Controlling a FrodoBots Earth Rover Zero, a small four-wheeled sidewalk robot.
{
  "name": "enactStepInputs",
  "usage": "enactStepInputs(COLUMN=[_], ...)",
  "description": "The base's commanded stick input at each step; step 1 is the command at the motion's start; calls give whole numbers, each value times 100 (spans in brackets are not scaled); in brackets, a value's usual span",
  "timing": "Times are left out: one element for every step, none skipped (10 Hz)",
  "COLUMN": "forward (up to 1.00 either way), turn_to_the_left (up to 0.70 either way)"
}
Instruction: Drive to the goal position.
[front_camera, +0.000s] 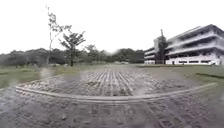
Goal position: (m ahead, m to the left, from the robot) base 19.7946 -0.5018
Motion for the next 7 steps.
enactStepInputs(forward=[70, 70, 70, 70, 70, 70, 70], turn_to_the_left=[0, 0, 0, 0, 0, 0, 0])
